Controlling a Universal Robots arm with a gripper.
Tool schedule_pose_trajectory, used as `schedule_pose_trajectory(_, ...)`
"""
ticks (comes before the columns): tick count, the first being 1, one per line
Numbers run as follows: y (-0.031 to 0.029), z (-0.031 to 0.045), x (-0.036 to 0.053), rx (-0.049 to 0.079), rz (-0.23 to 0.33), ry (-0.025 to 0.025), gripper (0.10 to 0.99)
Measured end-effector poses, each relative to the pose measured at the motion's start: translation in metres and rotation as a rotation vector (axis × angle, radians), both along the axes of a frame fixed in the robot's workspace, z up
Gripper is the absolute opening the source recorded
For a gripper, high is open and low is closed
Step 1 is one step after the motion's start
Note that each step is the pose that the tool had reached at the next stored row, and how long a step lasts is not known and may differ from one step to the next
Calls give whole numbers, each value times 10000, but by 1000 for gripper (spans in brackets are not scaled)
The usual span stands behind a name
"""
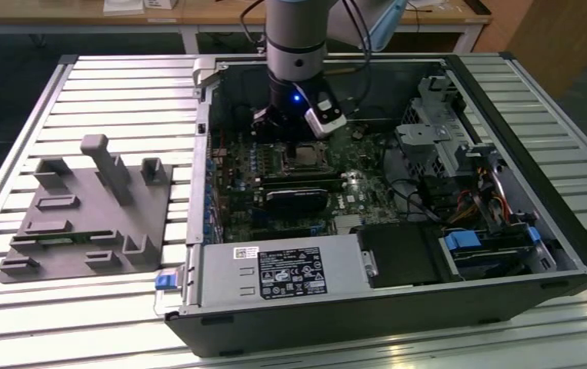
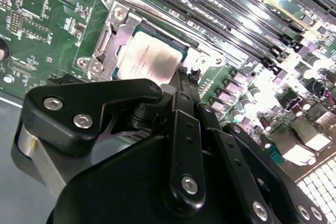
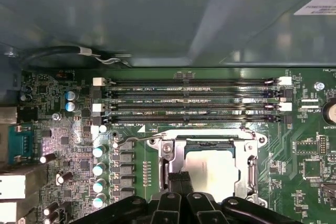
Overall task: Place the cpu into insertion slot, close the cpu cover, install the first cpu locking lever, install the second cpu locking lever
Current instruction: 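Close the cpu cover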
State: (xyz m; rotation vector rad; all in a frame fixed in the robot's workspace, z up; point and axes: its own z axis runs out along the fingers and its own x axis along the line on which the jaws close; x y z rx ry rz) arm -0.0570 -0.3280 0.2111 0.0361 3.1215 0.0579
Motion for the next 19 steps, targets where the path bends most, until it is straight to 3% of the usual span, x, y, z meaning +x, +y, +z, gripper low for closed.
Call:
schedule_pose_trajectory(7, 0, 0, 139, 1, -2, -1, 106)
schedule_pose_trajectory(13, 1, 2, 203, -2, -3, -1, 106)
schedule_pose_trajectory(19, 1, 104, 204, -2, -3, -1, 106)
